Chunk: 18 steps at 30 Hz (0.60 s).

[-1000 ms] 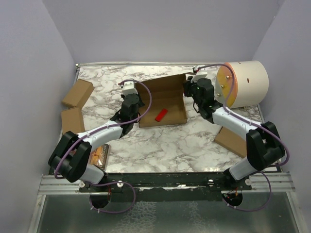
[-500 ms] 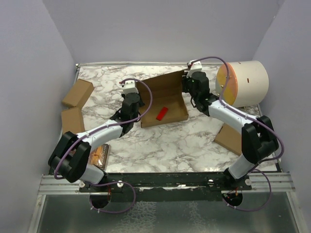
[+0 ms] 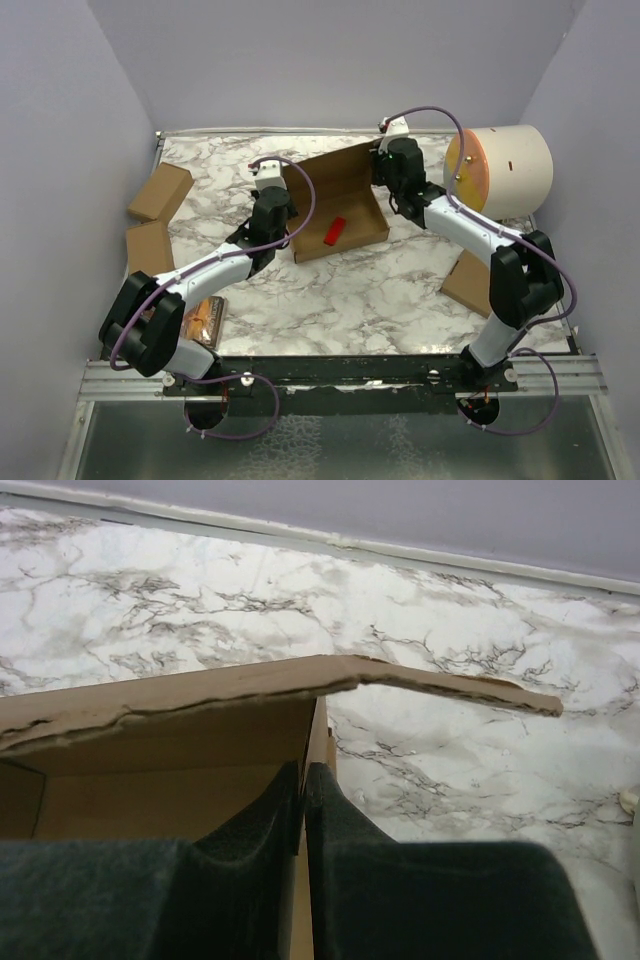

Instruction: Fold the paper box

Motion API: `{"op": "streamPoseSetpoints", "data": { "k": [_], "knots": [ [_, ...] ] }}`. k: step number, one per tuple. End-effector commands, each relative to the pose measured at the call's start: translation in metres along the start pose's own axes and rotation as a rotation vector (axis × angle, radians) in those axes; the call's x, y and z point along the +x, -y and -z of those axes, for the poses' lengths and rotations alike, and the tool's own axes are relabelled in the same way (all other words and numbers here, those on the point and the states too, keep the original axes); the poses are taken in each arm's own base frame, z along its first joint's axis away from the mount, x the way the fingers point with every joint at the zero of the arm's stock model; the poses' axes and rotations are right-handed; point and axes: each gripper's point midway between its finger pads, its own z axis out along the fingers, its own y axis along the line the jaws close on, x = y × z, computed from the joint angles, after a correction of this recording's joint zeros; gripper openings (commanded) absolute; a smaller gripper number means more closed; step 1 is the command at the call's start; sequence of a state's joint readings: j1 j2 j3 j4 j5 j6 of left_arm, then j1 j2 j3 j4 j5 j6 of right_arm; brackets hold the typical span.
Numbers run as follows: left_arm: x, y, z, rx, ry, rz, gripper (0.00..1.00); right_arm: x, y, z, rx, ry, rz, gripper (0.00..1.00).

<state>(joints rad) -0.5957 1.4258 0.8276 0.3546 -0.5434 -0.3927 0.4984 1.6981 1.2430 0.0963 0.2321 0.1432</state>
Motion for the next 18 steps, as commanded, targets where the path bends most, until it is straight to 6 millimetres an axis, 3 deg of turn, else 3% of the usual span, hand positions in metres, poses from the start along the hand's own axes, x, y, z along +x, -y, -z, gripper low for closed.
{"op": "streamPoseSetpoints", "data": {
  "k": [1, 18],
  "knots": [
    [0.005, 0.021, 0.009, 0.093, -0.055, -0.014, 0.0, 0.027, -0.039, -0.001, -0.151, -0.112, 0.024, 0.06],
    [0.021, 0.021, 0.013, 0.132, -0.089, -0.023, 0.0, 0.053, -0.019, 0.009, -0.122, -0.077, 0.191, 0.06]
  ]
}}
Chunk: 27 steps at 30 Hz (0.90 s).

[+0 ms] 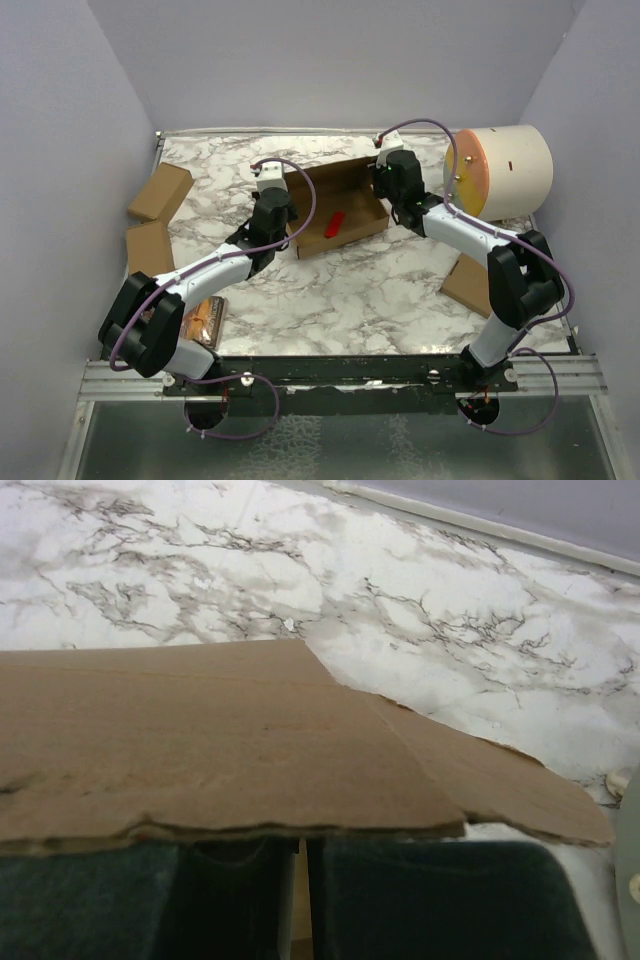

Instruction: Fold the paper box

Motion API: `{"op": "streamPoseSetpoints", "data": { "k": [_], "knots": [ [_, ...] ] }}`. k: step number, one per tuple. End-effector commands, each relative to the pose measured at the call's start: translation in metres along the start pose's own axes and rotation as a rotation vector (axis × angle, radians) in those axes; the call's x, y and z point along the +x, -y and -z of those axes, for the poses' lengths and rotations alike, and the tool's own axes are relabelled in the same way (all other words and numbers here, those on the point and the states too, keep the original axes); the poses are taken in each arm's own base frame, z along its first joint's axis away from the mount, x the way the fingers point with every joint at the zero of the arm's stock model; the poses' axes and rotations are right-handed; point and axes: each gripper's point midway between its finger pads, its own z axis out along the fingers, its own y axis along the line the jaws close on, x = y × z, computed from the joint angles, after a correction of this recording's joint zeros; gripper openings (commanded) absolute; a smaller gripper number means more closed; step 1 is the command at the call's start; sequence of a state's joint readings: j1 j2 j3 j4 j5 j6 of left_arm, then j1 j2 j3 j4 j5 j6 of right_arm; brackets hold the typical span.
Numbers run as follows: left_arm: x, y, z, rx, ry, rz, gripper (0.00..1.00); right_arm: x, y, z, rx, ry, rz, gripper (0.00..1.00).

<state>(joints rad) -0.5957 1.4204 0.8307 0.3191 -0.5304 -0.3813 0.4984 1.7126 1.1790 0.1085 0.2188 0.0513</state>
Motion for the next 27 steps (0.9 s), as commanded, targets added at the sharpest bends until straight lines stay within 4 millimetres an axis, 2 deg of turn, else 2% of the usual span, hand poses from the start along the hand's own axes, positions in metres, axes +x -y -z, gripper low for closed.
{"op": "streamPoseSetpoints", "data": {
  "k": [1, 8, 10, 13, 27],
  "knots": [
    [0.016, 0.023, 0.011, 0.133, -0.063, 0.002, 0.0, 0.018, -0.025, 0.01, -0.108, -0.002, 0.096, 0.06],
    [0.022, 0.025, 0.018, 0.167, -0.079, 0.0, 0.01, 0.02, -0.02, 0.013, -0.087, 0.026, 0.102, 0.06],
    [0.022, 0.024, 0.02, 0.168, -0.081, 0.0, 0.11, 0.021, -0.019, 0.013, -0.079, 0.026, 0.099, 0.06],
    [0.021, 0.022, 0.025, 0.171, -0.081, 0.004, 0.2, 0.023, -0.016, 0.013, -0.066, 0.025, 0.101, 0.06],
    [0.025, 0.018, 0.054, 0.244, -0.113, 0.003, 0.52, 0.028, -0.009, 0.014, -0.027, 0.029, 0.105, 0.06]
  ]
}}
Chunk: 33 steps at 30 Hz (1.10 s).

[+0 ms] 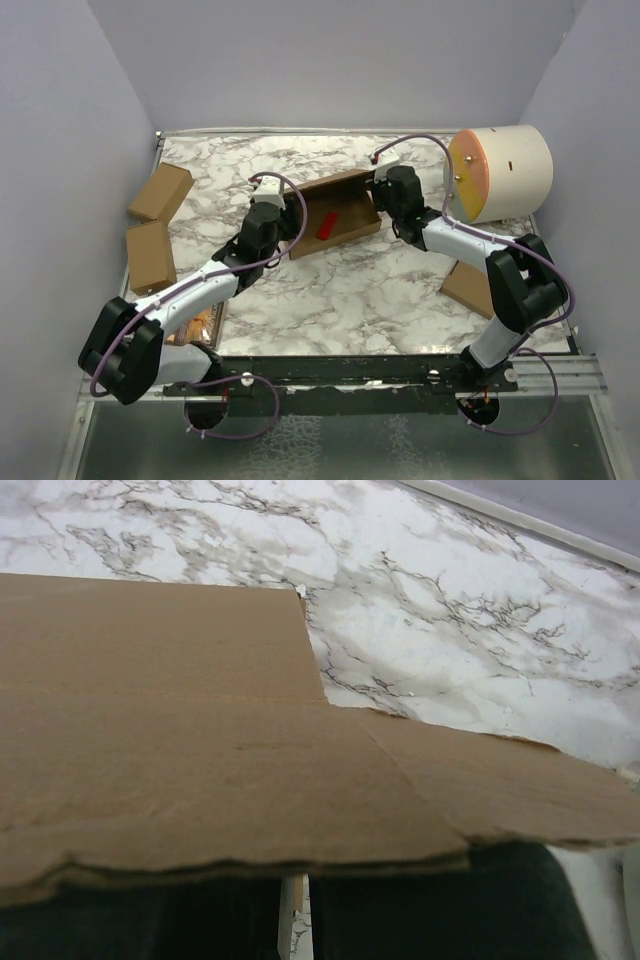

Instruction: Fold the paper box

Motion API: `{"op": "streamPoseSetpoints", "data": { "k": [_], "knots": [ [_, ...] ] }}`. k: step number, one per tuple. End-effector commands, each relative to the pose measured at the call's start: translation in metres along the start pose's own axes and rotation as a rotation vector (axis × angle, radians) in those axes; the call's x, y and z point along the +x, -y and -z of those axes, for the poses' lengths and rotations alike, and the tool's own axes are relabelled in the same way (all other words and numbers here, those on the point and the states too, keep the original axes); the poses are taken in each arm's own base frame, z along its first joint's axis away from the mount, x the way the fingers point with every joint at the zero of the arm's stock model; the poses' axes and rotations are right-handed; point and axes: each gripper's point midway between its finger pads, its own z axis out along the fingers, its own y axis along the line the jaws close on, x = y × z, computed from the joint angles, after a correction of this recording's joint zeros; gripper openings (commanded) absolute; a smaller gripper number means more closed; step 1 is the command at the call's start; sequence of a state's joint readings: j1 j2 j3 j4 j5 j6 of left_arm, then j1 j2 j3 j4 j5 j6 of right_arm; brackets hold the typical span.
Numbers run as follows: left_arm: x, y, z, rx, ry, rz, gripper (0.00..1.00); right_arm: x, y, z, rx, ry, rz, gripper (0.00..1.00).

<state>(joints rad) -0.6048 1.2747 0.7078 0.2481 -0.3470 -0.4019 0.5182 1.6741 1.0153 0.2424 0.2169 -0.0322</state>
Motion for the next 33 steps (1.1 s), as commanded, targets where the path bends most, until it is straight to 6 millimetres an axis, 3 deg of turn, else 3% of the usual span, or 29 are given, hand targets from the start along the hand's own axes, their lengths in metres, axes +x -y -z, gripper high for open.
{"op": "streamPoseSetpoints", "data": {
  "k": [1, 7, 10, 16, 19, 22, 27, 33],
  "knots": [
    [-0.002, 0.013, 0.018, 0.091, -0.01, -0.002, 0.55, -0.004, -0.004, 0.004, -0.004, 0.019, 0.017, 0.06],
    [0.002, 0.025, 0.048, 0.228, -0.038, -0.044, 0.65, -0.002, -0.002, 0.004, 0.0, 0.021, 0.013, 0.06],
    [-0.002, 0.045, 0.073, 0.384, -0.05, -0.091, 0.68, 0.0, -0.001, 0.004, -0.001, 0.018, 0.013, 0.06],
    [-0.042, 0.082, 0.131, 0.653, -0.018, -0.203, 0.67, 0.004, -0.001, 0.005, -0.01, 0.017, 0.011, 0.06],
    [-0.069, 0.093, 0.145, 0.694, 0.002, -0.22, 0.65, 0.006, -0.003, 0.006, -0.019, 0.015, 0.014, 0.06],
    [-0.098, 0.097, 0.143, 0.661, 0.025, -0.216, 0.57, 0.007, -0.002, 0.006, -0.019, 0.015, 0.018, 0.06],
    [-0.134, 0.09, 0.115, 0.546, 0.057, -0.193, 0.35, 0.007, -0.003, 0.008, -0.029, 0.02, 0.017, 0.07],
    [-0.131, 0.056, 0.046, 0.486, -0.035, -0.075, 0.23, 0.009, -0.003, 0.007, -0.033, 0.018, 0.018, 0.08]
  ]
}}
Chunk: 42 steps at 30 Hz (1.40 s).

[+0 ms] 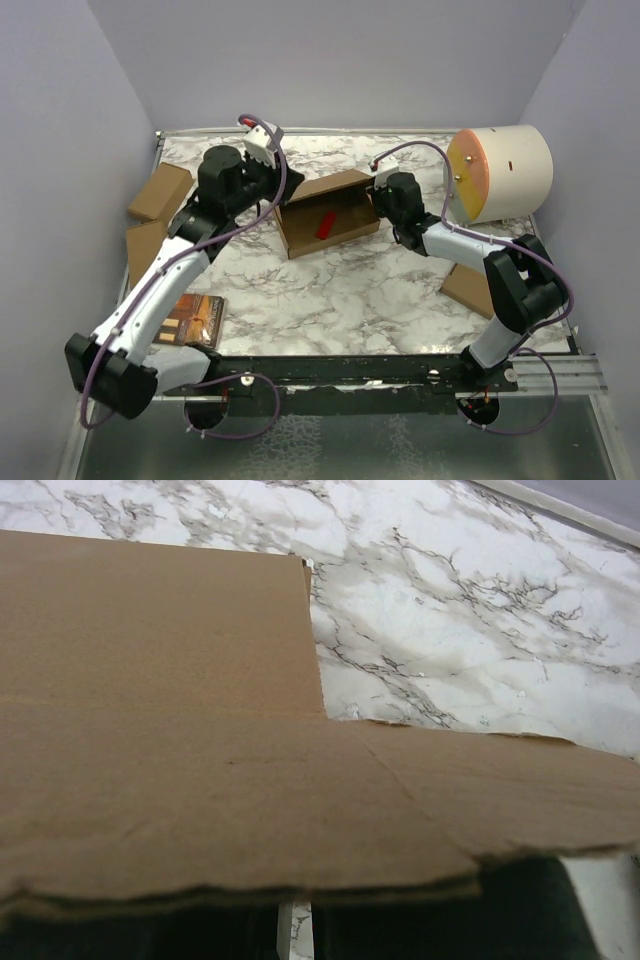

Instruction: Fold the paper box

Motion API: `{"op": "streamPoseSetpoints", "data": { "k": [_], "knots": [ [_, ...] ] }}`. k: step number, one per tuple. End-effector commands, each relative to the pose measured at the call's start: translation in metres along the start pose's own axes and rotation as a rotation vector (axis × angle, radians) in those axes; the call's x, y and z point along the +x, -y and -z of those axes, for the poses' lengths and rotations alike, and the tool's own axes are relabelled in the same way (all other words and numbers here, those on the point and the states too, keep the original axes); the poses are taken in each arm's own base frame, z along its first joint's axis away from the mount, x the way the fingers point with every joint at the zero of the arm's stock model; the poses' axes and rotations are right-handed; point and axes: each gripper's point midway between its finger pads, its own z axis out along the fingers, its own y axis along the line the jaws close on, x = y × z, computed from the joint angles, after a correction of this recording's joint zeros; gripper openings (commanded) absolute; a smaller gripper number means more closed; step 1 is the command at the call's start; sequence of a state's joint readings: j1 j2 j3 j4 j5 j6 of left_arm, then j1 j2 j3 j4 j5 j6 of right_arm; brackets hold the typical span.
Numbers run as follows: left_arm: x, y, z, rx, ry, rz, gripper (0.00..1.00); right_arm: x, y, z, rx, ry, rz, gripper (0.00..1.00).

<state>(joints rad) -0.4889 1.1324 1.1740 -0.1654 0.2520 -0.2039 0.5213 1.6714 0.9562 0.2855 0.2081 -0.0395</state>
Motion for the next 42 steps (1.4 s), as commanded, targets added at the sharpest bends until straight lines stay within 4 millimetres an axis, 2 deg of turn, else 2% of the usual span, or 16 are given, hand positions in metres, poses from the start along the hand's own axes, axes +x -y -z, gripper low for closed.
{"op": "streamPoseSetpoints", "data": {
  "k": [1, 4, 10, 19, 25, 36, 42],
  "knots": [
    [0.028, -0.048, -0.028, -0.03, -0.091, 0.127, 0.23, -0.009, 0.001, 0.005, -0.02, 0.031, 0.006, 0.08],
    [0.049, -0.069, -0.046, -0.028, -0.15, 0.193, 0.23, -0.009, 0.001, 0.005, -0.022, 0.034, 0.009, 0.09],
    [0.089, -0.081, -0.07, -0.003, -0.262, 0.237, 0.22, -0.006, 0.0, 0.005, -0.027, 0.031, 0.016, 0.1],
    [0.125, -0.09, -0.074, -0.005, -0.342, 0.262, 0.22, -0.001, -0.002, 0.004, -0.042, 0.02, 0.038, 0.18],
    [0.148, -0.092, -0.075, -0.005, -0.384, 0.288, 0.22, 0.007, -0.001, 0.013, -0.052, 0.004, 0.097, 0.25],
    [0.173, -0.095, -0.076, -0.012, -0.426, 0.315, 0.22, 0.044, 0.01, 0.052, -0.115, -0.119, 0.276, 0.6],
    [0.185, -0.095, -0.076, -0.009, -0.448, 0.331, 0.22, 0.065, 0.001, 0.088, -0.321, -0.181, 0.371, 0.76]
  ]
}}
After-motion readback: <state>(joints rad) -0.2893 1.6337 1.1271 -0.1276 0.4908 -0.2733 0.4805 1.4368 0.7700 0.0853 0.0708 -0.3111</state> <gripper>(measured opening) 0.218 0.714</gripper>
